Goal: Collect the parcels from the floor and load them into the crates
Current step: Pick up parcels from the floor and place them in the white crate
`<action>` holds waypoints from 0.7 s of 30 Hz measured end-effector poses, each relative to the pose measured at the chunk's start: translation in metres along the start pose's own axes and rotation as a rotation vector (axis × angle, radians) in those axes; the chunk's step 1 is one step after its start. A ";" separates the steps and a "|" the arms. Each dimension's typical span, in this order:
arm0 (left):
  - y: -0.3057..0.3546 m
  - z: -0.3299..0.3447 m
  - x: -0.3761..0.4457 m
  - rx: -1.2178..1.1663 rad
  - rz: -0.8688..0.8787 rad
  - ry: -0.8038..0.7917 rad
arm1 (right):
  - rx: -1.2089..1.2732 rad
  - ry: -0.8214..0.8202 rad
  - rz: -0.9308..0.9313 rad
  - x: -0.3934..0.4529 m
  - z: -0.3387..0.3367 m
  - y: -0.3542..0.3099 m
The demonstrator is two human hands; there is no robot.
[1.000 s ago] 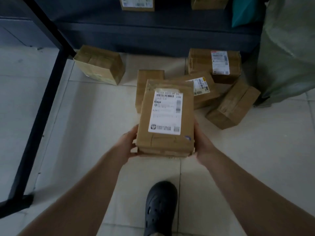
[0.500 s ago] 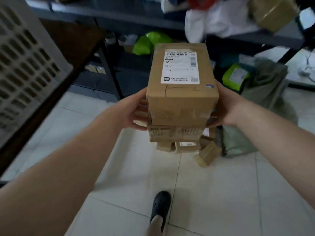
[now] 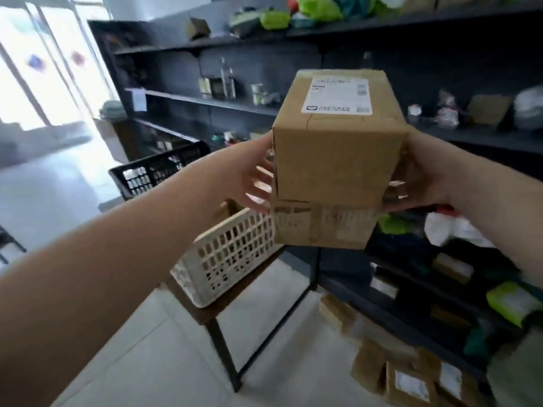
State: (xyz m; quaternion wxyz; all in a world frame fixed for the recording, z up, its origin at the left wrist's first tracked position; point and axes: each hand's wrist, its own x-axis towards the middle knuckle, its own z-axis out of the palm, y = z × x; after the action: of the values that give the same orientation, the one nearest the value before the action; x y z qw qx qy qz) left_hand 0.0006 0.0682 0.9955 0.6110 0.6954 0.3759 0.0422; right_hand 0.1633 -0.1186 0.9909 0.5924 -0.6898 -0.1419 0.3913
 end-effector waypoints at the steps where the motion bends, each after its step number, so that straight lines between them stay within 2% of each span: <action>1: 0.000 -0.021 -0.009 -0.015 -0.003 0.035 | 0.000 -0.024 -0.008 0.000 0.021 -0.008; 7: -0.019 -0.145 -0.045 -0.052 -0.028 0.186 | -0.002 -0.176 -0.017 0.018 0.148 -0.035; 11: -0.036 -0.232 -0.044 -0.019 -0.017 0.236 | -0.022 -0.214 -0.041 0.036 0.235 -0.046; 21: -0.032 -0.429 0.032 0.032 0.031 0.268 | 0.041 -0.209 -0.060 0.121 0.413 -0.093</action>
State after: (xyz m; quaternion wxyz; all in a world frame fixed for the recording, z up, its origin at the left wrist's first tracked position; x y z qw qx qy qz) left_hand -0.2136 0.4371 1.0618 0.5435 0.6990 0.4439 0.1381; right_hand -0.0255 0.2767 1.0352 0.5997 -0.6285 -0.2153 0.4461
